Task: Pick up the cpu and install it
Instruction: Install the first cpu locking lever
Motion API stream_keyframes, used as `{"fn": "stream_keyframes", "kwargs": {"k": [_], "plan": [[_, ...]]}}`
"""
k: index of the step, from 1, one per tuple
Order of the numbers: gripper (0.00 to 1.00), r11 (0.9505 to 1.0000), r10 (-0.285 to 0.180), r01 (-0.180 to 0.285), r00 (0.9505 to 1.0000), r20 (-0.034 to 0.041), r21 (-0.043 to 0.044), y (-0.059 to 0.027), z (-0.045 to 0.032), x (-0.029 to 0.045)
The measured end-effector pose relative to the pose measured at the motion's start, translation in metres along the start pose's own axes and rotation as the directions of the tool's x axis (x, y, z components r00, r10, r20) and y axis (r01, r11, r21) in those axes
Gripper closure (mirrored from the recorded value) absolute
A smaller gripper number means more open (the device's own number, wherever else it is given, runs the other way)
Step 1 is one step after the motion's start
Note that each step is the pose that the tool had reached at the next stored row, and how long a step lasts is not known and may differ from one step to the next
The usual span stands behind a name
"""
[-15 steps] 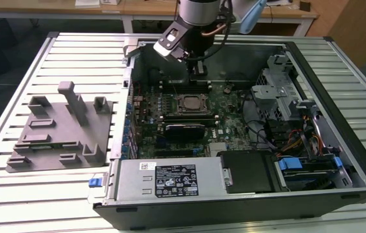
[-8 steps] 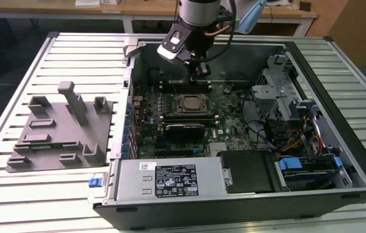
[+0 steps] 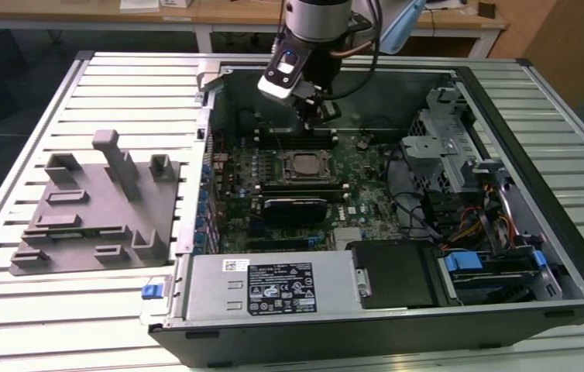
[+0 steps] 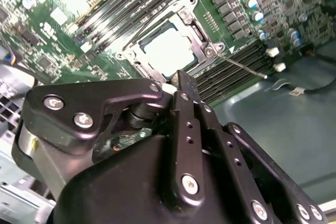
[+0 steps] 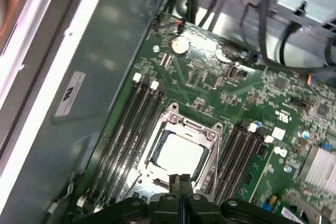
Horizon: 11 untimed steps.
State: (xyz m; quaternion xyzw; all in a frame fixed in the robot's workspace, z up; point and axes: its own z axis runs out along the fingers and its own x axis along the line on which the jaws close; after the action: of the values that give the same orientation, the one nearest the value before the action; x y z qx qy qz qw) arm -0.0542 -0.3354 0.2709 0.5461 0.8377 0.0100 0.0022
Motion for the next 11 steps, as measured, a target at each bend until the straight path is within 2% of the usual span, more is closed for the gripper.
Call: {"fn": "stream_keyframes", "kwargs": {"k": [6,11], "plan": [[0.89,0.9963,-0.086,0.086,0.9963,-0.0009,0.0010,-0.0005,0.0000,0.0002],[0.89,0.9877,-0.156,0.156,0.9877,-0.0013,0.0020,-0.0009,-0.0001,0.0004]]}}
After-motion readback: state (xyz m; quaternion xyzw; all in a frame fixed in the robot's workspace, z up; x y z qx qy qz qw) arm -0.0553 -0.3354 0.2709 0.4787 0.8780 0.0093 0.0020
